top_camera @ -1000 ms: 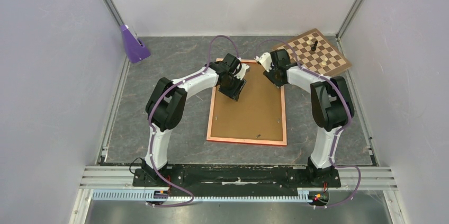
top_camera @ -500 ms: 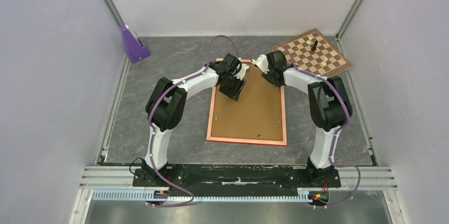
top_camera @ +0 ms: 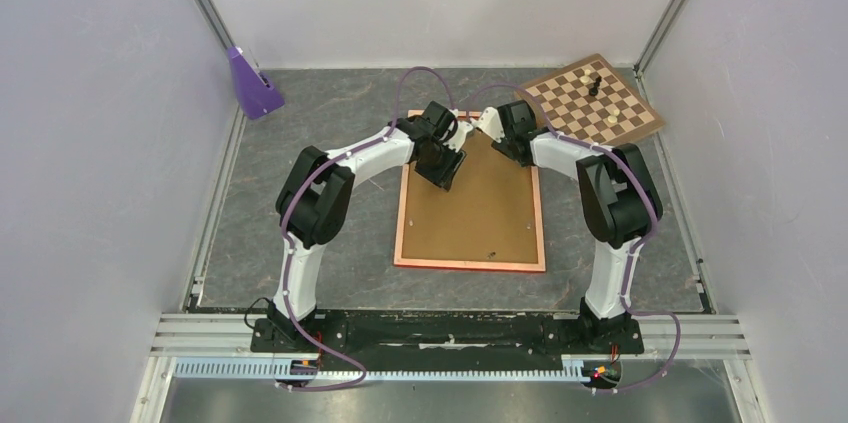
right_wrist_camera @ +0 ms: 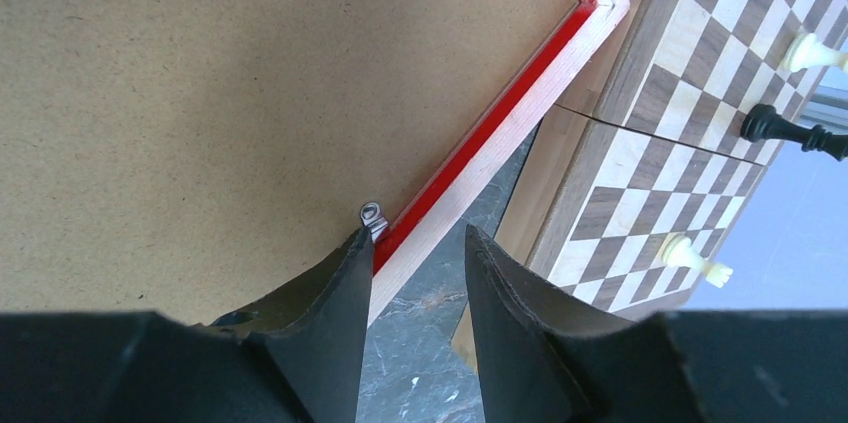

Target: Put the photo into the frame

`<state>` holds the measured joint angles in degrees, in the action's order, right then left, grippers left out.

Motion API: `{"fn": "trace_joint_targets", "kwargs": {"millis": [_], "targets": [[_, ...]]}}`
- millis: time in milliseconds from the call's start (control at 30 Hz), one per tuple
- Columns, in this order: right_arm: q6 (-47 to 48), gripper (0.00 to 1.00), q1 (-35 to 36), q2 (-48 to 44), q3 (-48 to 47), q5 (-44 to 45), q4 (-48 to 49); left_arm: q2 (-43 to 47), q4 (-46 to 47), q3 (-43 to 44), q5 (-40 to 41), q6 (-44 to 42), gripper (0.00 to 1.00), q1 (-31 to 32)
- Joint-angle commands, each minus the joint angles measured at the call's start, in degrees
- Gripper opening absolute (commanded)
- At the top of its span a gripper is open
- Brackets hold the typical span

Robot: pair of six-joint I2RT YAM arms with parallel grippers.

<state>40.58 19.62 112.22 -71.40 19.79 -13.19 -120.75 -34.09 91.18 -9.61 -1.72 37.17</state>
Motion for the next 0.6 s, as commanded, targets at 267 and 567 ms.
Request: {"fn": "trace_joint_targets", "kwargs": {"millis": [267,567], "targets": [[4.1,0.42,-1.4,0.7,1.1,2.3,6.9,-1.9,-1.2,-1.9,0.9,-3.1,0.5,0.4],[0.0,0.41,-1.6,-1.7,1.9,-6.0,4.6,1.8,-0.4,-2.1,-3.6,-4.7,0.55,0.4]]}}
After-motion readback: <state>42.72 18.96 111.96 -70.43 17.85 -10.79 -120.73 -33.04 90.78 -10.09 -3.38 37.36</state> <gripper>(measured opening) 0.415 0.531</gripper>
